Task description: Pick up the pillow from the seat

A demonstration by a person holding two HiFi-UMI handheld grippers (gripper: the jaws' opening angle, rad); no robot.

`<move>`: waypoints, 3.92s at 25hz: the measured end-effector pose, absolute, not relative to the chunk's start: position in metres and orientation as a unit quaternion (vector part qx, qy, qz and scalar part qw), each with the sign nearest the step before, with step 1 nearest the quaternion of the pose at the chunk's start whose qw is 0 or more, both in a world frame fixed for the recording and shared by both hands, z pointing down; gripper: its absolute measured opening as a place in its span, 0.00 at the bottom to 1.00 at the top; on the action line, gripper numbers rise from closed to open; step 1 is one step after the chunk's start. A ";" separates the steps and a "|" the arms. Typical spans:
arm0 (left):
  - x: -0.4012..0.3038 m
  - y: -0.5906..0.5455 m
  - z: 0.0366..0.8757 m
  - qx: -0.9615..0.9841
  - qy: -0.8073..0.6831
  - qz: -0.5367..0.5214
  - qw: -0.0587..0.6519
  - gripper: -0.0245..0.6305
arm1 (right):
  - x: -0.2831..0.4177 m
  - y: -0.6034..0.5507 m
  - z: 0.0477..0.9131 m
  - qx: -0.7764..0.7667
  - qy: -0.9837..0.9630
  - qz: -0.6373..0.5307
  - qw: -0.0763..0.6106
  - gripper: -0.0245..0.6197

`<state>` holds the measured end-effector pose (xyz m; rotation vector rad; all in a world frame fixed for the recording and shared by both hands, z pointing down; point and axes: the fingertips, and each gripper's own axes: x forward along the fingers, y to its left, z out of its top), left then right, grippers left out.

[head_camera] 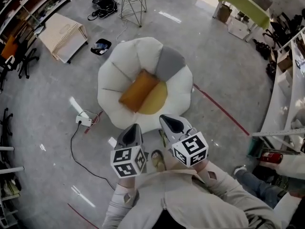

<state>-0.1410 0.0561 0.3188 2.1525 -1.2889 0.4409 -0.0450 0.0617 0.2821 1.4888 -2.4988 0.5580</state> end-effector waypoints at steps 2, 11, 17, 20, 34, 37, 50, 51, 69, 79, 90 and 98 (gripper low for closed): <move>-0.138 0.044 0.327 0.803 -0.488 0.169 0.296 0.05 | -0.039 0.048 0.289 0.497 -0.841 0.192 0.094 0.04; -0.122 -0.028 0.368 0.780 -0.507 0.181 0.318 0.05 | -0.016 -0.022 0.331 0.469 -0.846 0.217 0.129 0.04; -0.115 -0.076 0.409 0.769 -0.518 0.198 0.319 0.05 | -0.008 -0.070 0.366 0.439 -0.857 0.223 0.150 0.04; -0.113 -0.096 0.437 0.762 -0.520 0.214 0.321 0.05 | -0.007 -0.090 0.392 0.425 -0.859 0.236 0.160 0.04; -0.115 -0.169 0.603 0.725 -0.526 0.295 0.334 0.05 | -0.012 -0.164 0.526 0.391 -0.851 0.296 0.185 0.04; -0.113 -0.179 0.641 0.714 -0.526 0.318 0.335 0.05 | -0.007 -0.176 0.555 0.396 -0.844 0.312 0.183 0.04; -0.120 -0.215 0.803 0.727 -0.433 0.477 0.236 0.55 | -0.004 -0.196 0.652 0.387 -0.832 0.346 0.195 0.04; -0.122 -0.218 0.813 0.728 -0.422 0.490 0.230 0.60 | -0.003 -0.196 0.656 0.388 -0.830 0.351 0.195 0.04; -0.141 -0.238 0.921 0.669 -0.329 0.647 0.162 0.94 | 0.003 -0.192 0.702 0.396 -0.808 0.384 0.206 0.04; -0.140 -0.238 0.900 0.663 -0.335 0.649 0.167 0.84 | 0.003 -0.189 0.689 0.395 -0.811 0.380 0.204 0.04; -0.122 -0.227 0.869 0.654 -0.346 0.630 0.236 0.71 | 0.015 -0.183 0.662 0.403 -0.814 0.368 0.202 0.04; -0.106 -0.203 0.826 0.674 -0.381 0.563 0.289 0.71 | 0.019 -0.178 0.636 0.410 -0.816 0.355 0.200 0.04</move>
